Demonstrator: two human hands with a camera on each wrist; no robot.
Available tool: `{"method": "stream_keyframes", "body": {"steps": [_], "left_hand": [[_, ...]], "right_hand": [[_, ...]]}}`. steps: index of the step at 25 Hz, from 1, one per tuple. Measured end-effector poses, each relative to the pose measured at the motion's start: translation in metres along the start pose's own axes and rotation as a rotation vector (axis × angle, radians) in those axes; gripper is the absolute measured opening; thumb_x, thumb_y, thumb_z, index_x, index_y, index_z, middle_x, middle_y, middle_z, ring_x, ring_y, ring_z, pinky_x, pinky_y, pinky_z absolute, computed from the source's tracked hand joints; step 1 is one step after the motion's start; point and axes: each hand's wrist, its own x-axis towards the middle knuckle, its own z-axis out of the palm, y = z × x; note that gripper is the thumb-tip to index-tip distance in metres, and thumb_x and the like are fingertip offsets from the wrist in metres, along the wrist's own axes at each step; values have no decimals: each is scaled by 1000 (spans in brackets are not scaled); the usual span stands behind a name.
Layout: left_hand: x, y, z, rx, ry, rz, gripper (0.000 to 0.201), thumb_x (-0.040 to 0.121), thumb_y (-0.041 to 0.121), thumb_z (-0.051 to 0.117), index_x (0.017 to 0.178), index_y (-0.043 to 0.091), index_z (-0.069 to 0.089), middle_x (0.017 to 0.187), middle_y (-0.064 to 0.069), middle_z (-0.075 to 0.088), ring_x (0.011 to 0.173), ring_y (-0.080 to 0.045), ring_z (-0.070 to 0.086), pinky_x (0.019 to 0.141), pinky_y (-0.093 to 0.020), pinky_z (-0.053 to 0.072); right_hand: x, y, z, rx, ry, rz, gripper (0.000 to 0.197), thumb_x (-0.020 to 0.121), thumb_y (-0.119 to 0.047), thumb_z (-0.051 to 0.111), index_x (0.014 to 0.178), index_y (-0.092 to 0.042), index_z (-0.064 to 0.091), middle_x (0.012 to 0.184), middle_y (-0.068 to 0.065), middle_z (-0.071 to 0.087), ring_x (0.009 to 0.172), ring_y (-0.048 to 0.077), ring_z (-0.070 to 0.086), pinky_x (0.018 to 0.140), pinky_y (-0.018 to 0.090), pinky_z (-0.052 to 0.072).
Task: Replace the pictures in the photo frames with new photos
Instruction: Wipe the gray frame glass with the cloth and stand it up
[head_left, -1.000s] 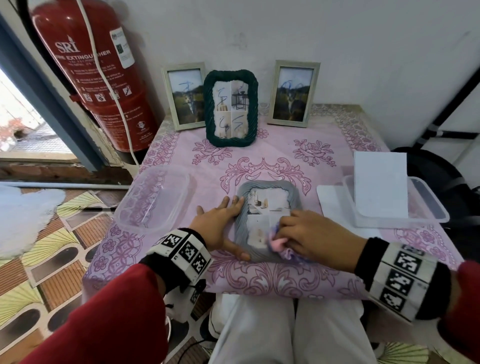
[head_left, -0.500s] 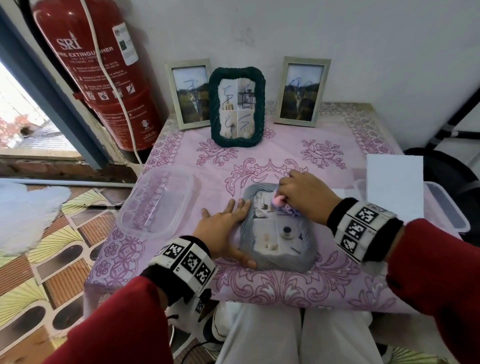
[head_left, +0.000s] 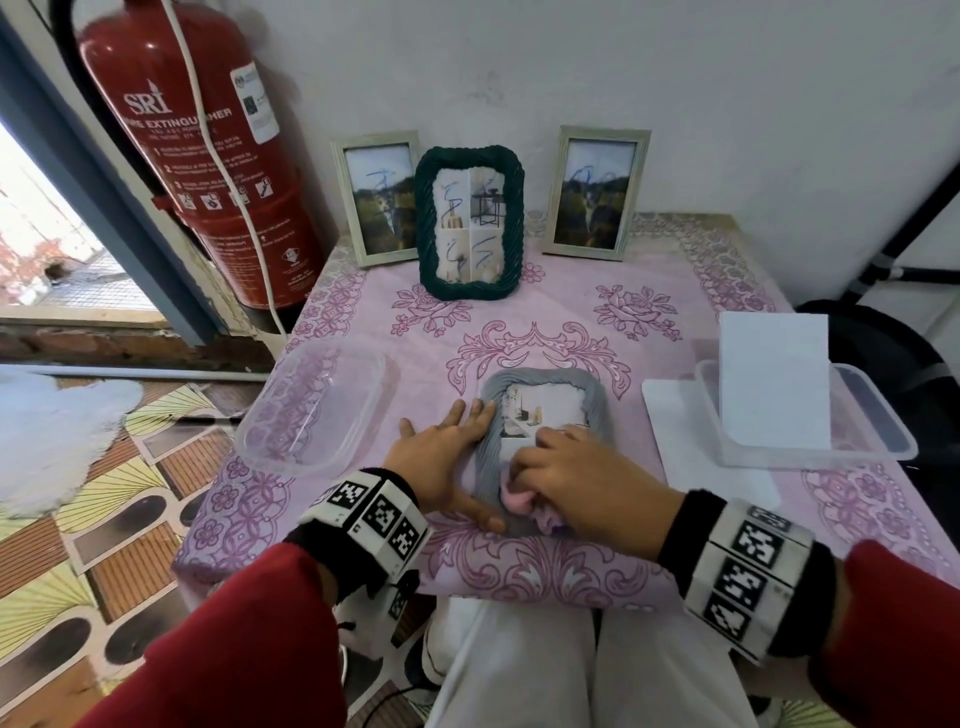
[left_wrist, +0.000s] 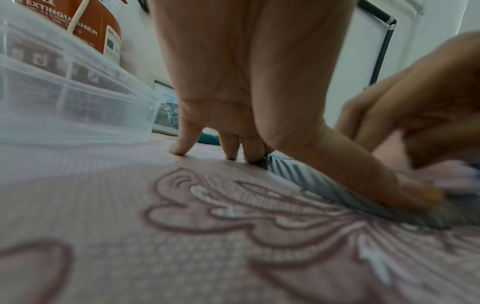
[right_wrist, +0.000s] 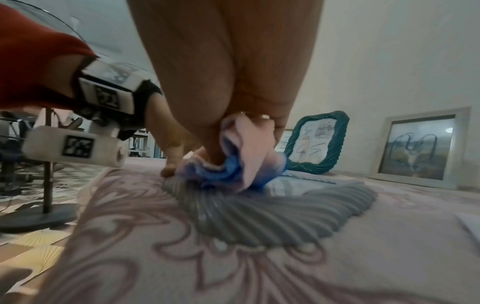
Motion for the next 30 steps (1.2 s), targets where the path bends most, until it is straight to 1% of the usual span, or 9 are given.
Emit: {"method": "stream_keyframes", "body": {"steps": [4,6,7,10,15,18,21,27,30], "left_hand": [[0,0,-1,-28,-5,5,132,54,60,79,149,27,-6,159,3,-4,147,-14,-2,112,-66,3],[-1,0,-2,-45,-4,8,131,55,58,79,149,28,-6,159,3,-4,147,-15,-1,112,-66,1],[-2,0,-1,-50,-2,10,130,55,58,79,149,28,-6,159,2,-4,147,-15,-1,112,-65,1],[-2,0,-3,-58,-4,18,129,56,57,79,149,27,-5,159,2,-3,147,-14,-2,113,-64,1],[-2,0,-5,-48,-21,16,130,56,56,80,150,26,-5,159,1,-3,147,-15,-3,112,-65,1],[-2,1,-6,-48,-30,15,129,57,56,80,150,27,-6,159,1,-4,147,-16,-2,113,-65,1],[-3,1,-9,-37,-45,7,127,58,56,79,150,29,-5,159,2,-4,146,-18,4,114,-62,5],[-3,1,-11,-7,-57,4,126,60,58,77,149,29,-6,159,3,-5,146,-18,6,115,-59,9],[-3,1,-11,-4,-59,-1,126,60,59,77,149,30,-7,159,3,-6,147,-17,5,116,-58,7]], "right_hand": [[-36,9,-7,-183,39,39,14,68,-27,72,74,-32,61,78,-16,62,74,13,58,61,29,45],[-39,19,-12,-216,19,107,11,71,-28,71,72,-31,60,75,-15,62,75,14,56,63,30,42],[-36,23,-13,-211,-3,137,4,78,-27,64,76,-30,61,79,-13,62,81,16,55,68,32,38],[-14,37,-15,-188,-42,244,22,93,-27,40,93,-27,63,99,-10,61,98,18,46,79,33,28],[26,59,-25,-230,-69,309,25,95,-15,39,98,-17,64,107,-1,63,106,23,50,88,35,35],[41,64,-29,-46,-87,358,25,91,-17,44,95,-12,68,100,5,66,101,24,56,86,35,42],[40,52,-27,225,-51,317,24,89,-19,50,94,-10,71,94,8,68,91,23,62,77,33,48],[15,28,-15,225,-15,176,21,90,-24,47,88,-14,66,89,5,65,86,21,51,80,37,43],[3,29,-12,413,10,215,27,97,-24,41,109,-17,63,104,4,67,93,22,49,82,32,35]]}}
